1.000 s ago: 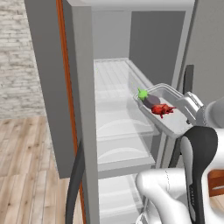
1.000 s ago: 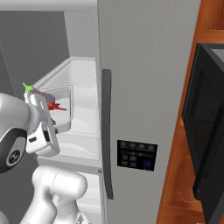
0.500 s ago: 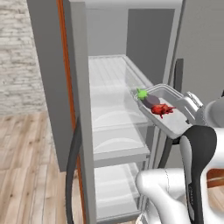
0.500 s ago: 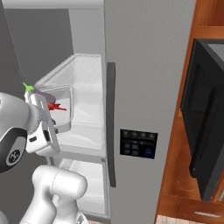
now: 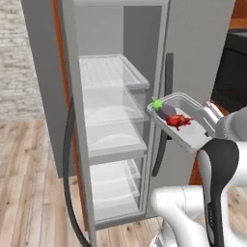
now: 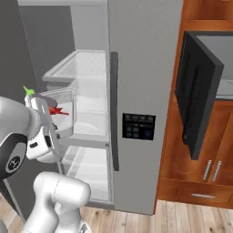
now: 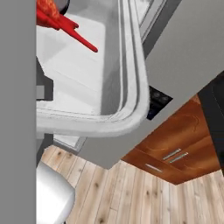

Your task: Place the tupperware containing the fish and eggplant meal in the microwave. Close the microwave door and press the start button to reheat the meal.

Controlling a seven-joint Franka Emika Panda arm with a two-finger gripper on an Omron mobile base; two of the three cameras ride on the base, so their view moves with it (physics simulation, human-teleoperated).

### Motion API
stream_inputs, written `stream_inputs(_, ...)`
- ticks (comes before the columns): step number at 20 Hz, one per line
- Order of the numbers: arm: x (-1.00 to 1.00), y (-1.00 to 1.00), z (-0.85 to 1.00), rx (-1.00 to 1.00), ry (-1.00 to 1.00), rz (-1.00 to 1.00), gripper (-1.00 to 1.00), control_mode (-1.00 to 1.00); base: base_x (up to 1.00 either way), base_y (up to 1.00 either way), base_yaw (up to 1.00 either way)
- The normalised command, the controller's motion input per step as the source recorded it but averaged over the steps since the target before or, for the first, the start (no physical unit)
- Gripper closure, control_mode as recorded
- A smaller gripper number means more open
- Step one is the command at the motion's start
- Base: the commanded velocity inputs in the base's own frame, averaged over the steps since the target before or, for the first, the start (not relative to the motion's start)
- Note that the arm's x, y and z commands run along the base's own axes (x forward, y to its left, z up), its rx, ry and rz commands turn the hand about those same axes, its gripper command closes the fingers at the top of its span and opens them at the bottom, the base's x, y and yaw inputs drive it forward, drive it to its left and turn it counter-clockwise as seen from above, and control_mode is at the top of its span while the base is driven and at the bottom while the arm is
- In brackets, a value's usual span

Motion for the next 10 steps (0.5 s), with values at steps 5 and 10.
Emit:
stream_inputs(5, 0.00, 0.00, 0.00, 0.00, 0.00, 0.00, 1.00, 1.00, -0.43, -0.65, -0.39)
stream_inputs(10, 0.00, 0.00, 0.00, 0.00, 0.00, 0.00, 1.00, 1.00, -0.37, -0.72, -0.40)
